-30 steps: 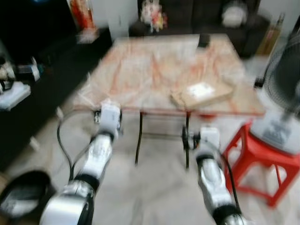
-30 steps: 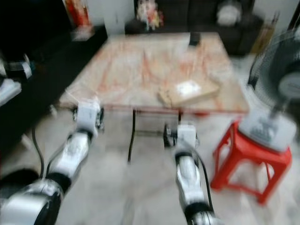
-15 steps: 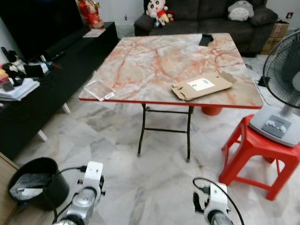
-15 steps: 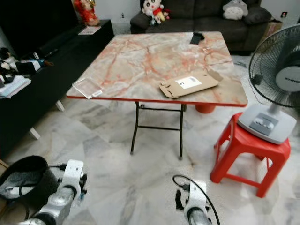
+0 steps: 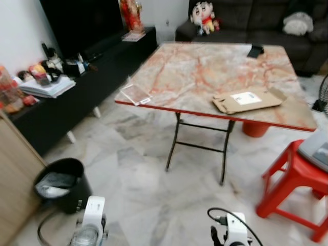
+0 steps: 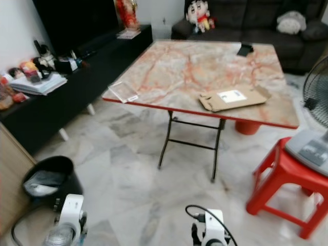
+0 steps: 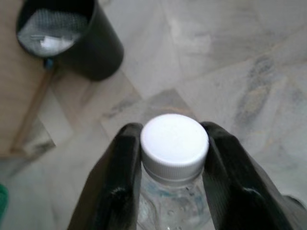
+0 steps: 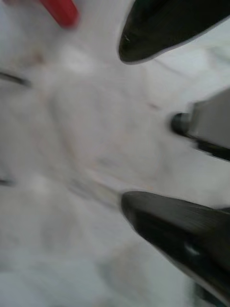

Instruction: Picking trash to rubbish bin

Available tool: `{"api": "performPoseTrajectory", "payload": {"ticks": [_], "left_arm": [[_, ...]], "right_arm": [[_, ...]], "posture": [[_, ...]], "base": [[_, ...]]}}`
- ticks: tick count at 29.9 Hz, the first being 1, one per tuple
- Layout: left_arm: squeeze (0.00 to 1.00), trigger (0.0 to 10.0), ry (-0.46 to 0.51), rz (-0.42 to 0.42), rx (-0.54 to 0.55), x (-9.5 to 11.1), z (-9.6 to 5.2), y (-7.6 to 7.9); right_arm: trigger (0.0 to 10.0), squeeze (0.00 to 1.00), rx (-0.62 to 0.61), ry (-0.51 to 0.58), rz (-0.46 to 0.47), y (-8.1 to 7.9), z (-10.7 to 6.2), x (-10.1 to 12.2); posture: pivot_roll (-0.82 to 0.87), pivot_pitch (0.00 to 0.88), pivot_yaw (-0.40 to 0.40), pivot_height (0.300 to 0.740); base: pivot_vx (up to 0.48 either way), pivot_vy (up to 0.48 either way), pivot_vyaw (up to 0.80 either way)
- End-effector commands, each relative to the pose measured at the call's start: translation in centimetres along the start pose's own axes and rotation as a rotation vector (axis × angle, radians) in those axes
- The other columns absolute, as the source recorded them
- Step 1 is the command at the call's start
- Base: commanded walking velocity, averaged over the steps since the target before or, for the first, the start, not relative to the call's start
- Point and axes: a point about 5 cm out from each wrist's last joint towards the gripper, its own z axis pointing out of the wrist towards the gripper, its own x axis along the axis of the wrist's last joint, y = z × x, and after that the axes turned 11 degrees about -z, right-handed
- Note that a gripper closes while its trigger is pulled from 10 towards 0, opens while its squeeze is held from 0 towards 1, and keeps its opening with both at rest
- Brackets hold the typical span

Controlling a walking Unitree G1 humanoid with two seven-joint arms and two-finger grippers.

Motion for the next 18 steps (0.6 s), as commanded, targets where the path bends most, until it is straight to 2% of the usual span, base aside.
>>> {"api": "performPoseTrajectory", "payload": {"ticks": [1,3,7,14,18], "left_arm": [[0.0,10.0,0.035,0.01,-0.011,1.38,0.32,0.26],[0.0,10.0,0.041,0.017,-0.017,1.75,0.41,0.49],[0.0,10.0,0.047,0.016,-0.018,1.96,0.45,0.59],[0.0,10.0,0.047,0.009,-0.011,1.9,0.44,0.56],[0.0,10.0,0.042,-0.006,0.002,1.55,0.36,0.44]], "right_arm": [[10.0,0.0,0.009,0.007,-0.004,-0.25,0.12,0.42],[10.0,0.0,0.007,0.019,-0.003,-0.3,0.26,0.96],[10.0,0.0,-0.002,0.021,0.011,-0.21,0.32,1.15],[10.0,0.0,0.01,0.017,-0.024,-0.27,0.3,1.06],[10.0,0.0,0.002,0.004,-0.032,-0.1,0.18,0.55]], "posture": [[-0.11,0.0,0.066,0.74],[-0.11,0.0,0.069,0.74],[-0.11,0.0,0.066,0.74],[-0.1,0.0,0.058,0.74],[-0.09,0.0,0.046,0.74]], "base": [[0.311,0.0,0.77],[0.309,0.0,0.75],[0.31,0.0,0.0],[0.308,0.0,0.0],[0.308,0.0,0.8]]}}
